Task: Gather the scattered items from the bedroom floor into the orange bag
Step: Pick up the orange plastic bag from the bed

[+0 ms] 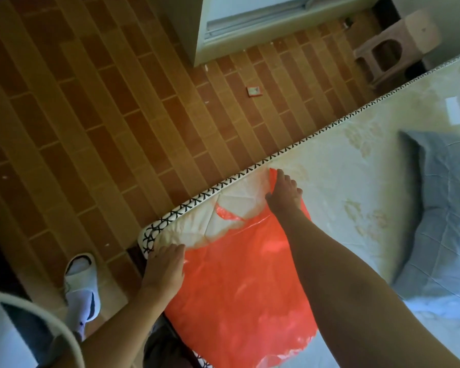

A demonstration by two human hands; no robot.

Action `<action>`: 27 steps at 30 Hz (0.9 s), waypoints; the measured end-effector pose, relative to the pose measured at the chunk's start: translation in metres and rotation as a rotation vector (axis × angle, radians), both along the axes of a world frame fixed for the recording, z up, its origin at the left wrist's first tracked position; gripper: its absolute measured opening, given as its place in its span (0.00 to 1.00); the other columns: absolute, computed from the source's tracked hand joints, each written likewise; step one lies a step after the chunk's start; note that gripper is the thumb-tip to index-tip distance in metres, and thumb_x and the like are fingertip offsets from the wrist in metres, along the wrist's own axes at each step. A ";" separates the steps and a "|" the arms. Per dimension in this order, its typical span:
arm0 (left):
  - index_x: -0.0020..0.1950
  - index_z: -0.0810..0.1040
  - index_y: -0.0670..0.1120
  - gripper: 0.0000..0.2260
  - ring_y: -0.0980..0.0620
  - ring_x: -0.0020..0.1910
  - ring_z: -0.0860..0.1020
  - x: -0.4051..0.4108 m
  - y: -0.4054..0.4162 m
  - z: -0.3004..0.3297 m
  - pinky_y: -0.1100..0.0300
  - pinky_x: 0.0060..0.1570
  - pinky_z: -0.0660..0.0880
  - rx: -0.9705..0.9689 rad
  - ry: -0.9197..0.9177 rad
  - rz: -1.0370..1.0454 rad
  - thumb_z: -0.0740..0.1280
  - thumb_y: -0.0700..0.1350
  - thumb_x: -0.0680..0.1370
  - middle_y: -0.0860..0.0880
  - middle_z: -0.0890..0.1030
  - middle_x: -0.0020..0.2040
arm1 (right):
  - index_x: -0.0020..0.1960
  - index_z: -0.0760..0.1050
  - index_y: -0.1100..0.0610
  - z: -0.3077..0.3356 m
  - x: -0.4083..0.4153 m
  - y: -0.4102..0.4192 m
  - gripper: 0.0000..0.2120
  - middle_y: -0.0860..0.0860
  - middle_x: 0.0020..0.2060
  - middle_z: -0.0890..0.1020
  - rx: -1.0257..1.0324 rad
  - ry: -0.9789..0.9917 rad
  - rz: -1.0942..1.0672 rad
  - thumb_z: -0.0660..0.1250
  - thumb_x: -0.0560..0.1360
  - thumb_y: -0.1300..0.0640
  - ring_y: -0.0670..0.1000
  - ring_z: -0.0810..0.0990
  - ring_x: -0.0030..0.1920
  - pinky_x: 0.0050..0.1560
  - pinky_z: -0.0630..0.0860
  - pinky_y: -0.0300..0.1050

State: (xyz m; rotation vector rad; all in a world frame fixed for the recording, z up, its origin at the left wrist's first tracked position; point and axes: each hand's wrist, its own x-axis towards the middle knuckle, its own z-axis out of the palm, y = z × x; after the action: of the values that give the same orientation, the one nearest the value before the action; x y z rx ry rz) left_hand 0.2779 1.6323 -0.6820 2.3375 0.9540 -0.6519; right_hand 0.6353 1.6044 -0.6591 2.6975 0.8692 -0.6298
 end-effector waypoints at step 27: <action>0.45 0.80 0.53 0.04 0.53 0.47 0.79 -0.030 0.136 0.291 0.53 0.48 0.76 0.330 -0.563 0.140 0.73 0.47 0.73 0.57 0.80 0.45 | 0.48 0.83 0.52 0.285 -0.189 0.042 0.10 0.44 0.42 0.84 0.956 0.206 -0.219 0.72 0.70 0.64 0.45 0.80 0.44 0.47 0.75 0.44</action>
State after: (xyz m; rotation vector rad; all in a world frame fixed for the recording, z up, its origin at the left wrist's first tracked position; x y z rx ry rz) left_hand 0.2474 1.7680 -0.3913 2.4904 0.9908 0.2387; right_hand 0.4464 1.6466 -0.3738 3.6683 1.1529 -0.6567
